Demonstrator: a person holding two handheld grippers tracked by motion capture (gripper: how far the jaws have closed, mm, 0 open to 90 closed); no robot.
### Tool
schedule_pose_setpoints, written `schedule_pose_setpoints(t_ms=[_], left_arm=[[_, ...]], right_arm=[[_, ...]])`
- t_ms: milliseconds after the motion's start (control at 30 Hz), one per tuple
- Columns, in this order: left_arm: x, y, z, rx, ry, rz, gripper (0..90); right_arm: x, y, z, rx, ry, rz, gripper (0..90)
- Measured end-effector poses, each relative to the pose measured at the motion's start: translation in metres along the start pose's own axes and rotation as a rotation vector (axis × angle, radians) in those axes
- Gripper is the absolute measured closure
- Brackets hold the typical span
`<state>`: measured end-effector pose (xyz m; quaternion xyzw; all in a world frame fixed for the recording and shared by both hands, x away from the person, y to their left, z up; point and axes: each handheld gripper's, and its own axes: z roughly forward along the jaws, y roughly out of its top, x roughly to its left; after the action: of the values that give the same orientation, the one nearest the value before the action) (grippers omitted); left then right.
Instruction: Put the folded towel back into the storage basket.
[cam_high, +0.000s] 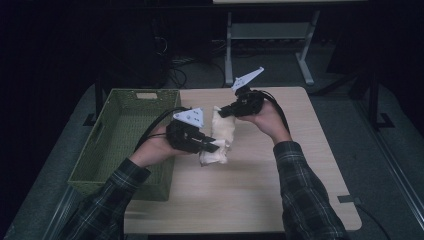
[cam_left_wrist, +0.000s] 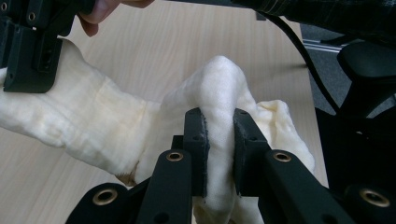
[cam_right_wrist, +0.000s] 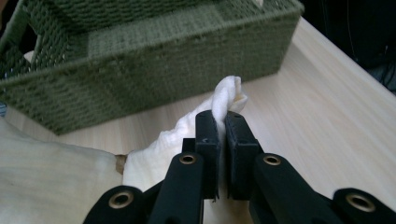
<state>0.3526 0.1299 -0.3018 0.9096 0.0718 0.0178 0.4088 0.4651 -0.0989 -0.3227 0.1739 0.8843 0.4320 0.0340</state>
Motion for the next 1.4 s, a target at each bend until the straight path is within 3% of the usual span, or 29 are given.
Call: schedule_pose_setpoints(t_ms=[567,1400], left_arm=[[0.012,-0.038,-0.068,-0.022,0.088,-0.04,77.6],[0.02,-0.091,-0.123,-0.016,0.167,-0.104,77.5]], right_arm=[[0.01,0.067,0.051,-0.007,0.036,-0.073,85.3],[0.024,0.125,0.126,-0.01,0.097,-0.12,85.2]])
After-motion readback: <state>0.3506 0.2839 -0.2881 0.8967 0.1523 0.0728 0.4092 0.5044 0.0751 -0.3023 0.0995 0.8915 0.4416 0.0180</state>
